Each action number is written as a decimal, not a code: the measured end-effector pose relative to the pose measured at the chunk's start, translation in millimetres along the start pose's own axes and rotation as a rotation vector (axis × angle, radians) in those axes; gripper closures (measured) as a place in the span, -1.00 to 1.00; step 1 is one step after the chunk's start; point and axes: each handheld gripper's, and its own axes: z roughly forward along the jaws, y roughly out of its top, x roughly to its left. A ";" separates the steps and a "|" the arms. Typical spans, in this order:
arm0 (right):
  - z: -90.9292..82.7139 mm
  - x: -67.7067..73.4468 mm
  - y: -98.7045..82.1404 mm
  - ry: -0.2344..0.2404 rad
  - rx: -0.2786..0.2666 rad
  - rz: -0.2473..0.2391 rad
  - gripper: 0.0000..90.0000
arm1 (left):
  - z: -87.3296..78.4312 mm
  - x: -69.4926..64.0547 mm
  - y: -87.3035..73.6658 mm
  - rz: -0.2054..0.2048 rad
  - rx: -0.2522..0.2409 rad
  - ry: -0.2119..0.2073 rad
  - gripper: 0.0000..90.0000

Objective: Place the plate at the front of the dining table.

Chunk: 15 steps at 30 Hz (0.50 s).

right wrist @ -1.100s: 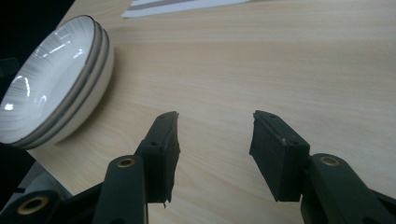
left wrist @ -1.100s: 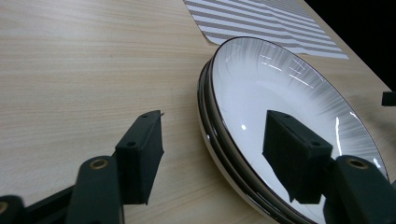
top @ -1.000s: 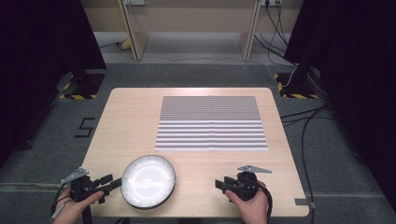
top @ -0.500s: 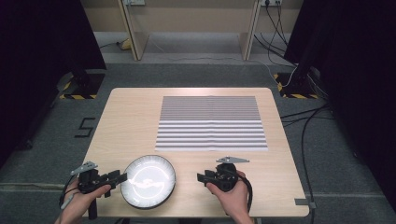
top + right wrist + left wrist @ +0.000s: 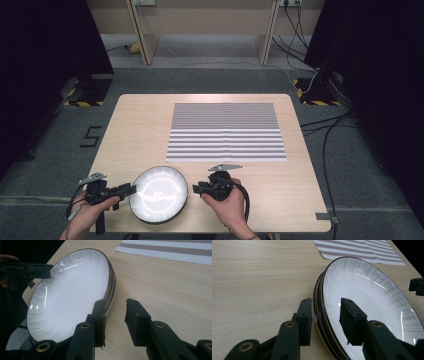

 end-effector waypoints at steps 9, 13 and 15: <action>15.5 9.5 6.1 0.008 0.033 -0.002 0.73 | 2.4 1.0 -1.0 -0.008 0.014 -0.012 0.49; 22.3 13.1 6.4 0.015 0.052 0.005 0.79 | 2.6 1.9 -1.1 -0.011 0.016 -0.007 0.55; 24.2 14.6 6.5 0.013 0.061 0.000 0.81 | 2.6 1.6 -1.5 -0.008 0.020 -0.004 0.56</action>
